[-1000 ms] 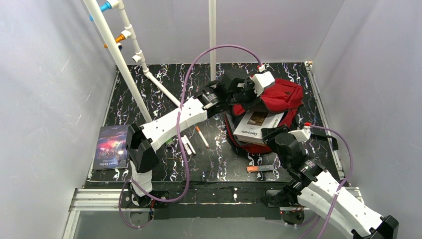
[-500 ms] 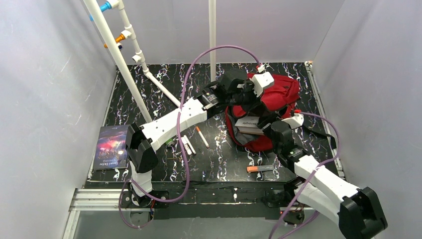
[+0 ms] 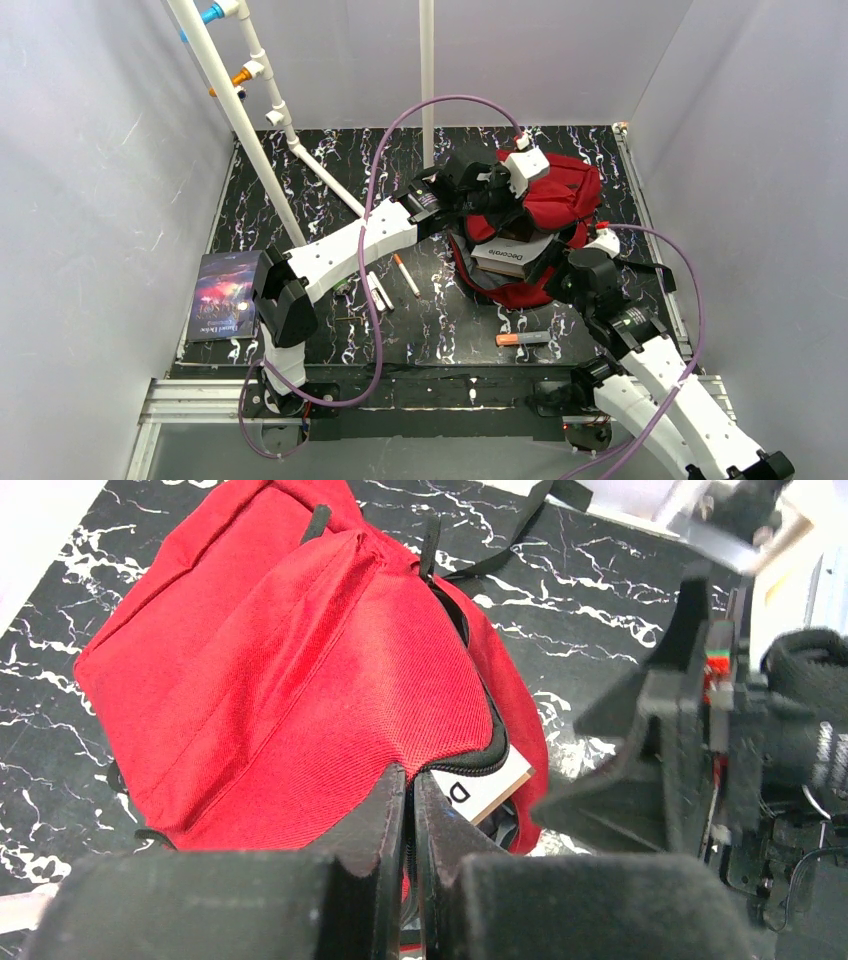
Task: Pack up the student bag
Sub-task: Place the book in the student bag.
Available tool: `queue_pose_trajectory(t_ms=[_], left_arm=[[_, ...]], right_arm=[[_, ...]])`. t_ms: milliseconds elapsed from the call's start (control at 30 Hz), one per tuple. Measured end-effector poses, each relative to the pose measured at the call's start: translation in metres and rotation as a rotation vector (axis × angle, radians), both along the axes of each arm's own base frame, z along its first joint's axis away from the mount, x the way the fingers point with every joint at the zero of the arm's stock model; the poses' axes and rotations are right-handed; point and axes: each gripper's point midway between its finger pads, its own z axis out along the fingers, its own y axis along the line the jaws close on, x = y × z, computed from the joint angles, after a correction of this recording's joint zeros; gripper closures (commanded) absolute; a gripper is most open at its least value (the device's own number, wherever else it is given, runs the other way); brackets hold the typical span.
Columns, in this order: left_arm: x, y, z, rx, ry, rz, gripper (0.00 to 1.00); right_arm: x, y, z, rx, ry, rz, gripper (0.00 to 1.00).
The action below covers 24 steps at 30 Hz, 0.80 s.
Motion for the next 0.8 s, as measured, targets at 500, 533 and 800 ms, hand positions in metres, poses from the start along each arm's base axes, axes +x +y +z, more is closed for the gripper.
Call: queue_pose_trajectory(t_ms=[500,533,800], left_arm=[[-0.003,-0.004,0.003,-0.032,0.036,0.004,1.0],[-0.003,-0.004,0.003,-0.032,0.037,0.003,1.0],[-0.005,-0.003,0.001,-0.026,0.043,0.0,1.0]], right_arm=[[0.008,0.01,-0.045,0.032,-0.062,0.038,0.82],[0.013,0.008,-0.045,0.026,-0.081,0.024,0.83],[0.073,0.003,-0.017,-0.056,-0.297,-0.084,0.73]])
